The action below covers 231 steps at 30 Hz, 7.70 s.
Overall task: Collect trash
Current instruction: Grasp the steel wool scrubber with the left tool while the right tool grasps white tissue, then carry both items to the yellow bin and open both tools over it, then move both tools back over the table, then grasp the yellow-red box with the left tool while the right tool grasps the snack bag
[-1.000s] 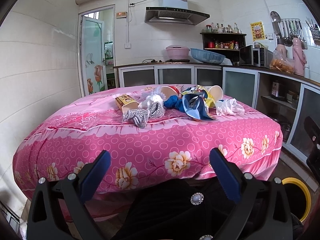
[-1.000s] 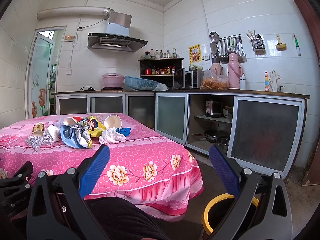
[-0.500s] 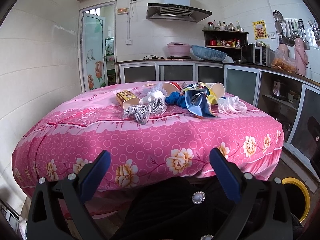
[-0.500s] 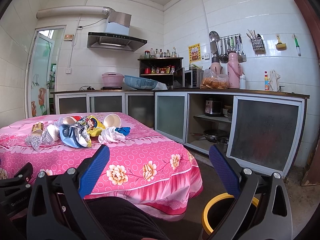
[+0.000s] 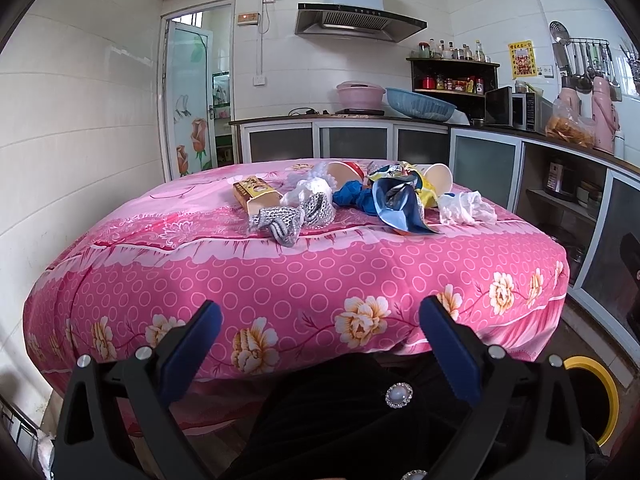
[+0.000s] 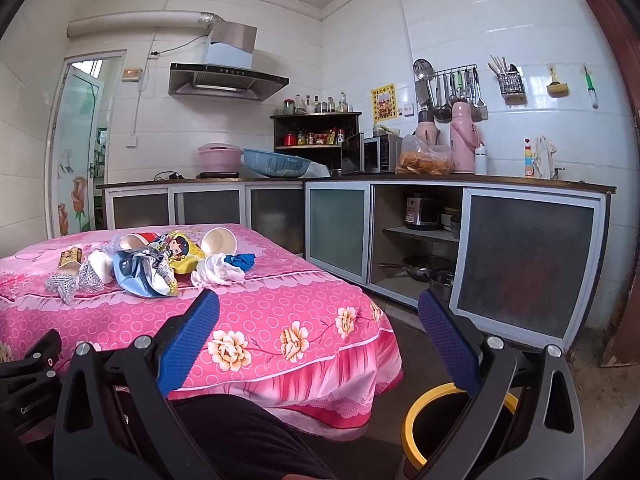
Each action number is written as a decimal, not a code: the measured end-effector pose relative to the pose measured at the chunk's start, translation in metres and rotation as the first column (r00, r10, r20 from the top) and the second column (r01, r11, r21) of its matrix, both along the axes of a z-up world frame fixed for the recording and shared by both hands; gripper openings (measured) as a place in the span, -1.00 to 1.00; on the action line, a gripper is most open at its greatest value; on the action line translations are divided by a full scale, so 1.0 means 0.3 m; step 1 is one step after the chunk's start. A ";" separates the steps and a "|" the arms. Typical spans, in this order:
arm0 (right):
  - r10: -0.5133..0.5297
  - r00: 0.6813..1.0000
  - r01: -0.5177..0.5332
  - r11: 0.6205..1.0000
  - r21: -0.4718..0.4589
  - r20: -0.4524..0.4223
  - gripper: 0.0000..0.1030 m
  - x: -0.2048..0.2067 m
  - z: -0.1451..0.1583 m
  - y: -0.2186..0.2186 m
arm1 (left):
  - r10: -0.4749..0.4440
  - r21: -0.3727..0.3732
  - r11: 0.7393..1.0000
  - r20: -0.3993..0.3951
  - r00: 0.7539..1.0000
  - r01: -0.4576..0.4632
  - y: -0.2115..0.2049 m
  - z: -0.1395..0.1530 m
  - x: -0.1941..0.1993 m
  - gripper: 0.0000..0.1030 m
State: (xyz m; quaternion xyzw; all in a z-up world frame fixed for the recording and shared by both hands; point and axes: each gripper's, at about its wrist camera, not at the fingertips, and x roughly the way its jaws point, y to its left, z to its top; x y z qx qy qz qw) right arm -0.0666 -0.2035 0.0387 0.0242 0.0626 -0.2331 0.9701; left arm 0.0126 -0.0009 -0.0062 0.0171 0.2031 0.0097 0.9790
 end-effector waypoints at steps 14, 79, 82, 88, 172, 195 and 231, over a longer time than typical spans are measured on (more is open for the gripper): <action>0.131 0.969 -0.135 0.991 -0.001 -0.208 0.85 0.315 0.140 -0.146 | -0.004 -0.091 0.996 -0.091 0.996 -0.004 0.182 0.112 0.220 0.85; 0.653 0.497 -0.592 0.737 0.326 -0.572 -0.37 1.036 0.072 -0.073 | -0.397 -0.241 0.917 -0.488 0.777 0.317 0.219 0.075 0.835 -0.58; 0.660 0.513 -0.589 0.735 0.334 -0.549 -0.37 1.019 0.108 -0.097 | -0.399 -0.241 0.916 -0.462 0.792 0.321 0.236 0.118 0.803 -0.58; 0.658 0.563 -0.567 0.747 0.345 -0.499 -0.37 0.929 0.165 -0.158 | -0.438 -0.231 0.898 -0.408 0.801 0.374 0.204 0.196 0.719 -0.57; -0.113 0.885 0.258 0.926 0.275 -0.452 0.62 -0.075 0.016 -1.109 | -0.946 -0.294 0.318 -0.157 0.283 0.901 -0.999 0.266 0.263 0.85; 0.358 0.882 -0.331 0.933 0.139 -0.306 0.84 0.402 0.287 -0.462 | -0.197 -0.003 0.980 -0.086 0.977 0.198 0.219 0.396 0.428 0.85; 0.588 0.696 -0.599 0.792 0.118 -0.413 0.84 0.772 0.101 0.140 | 0.062 0.087 0.996 -0.338 0.939 -0.035 0.363 0.118 0.834 0.85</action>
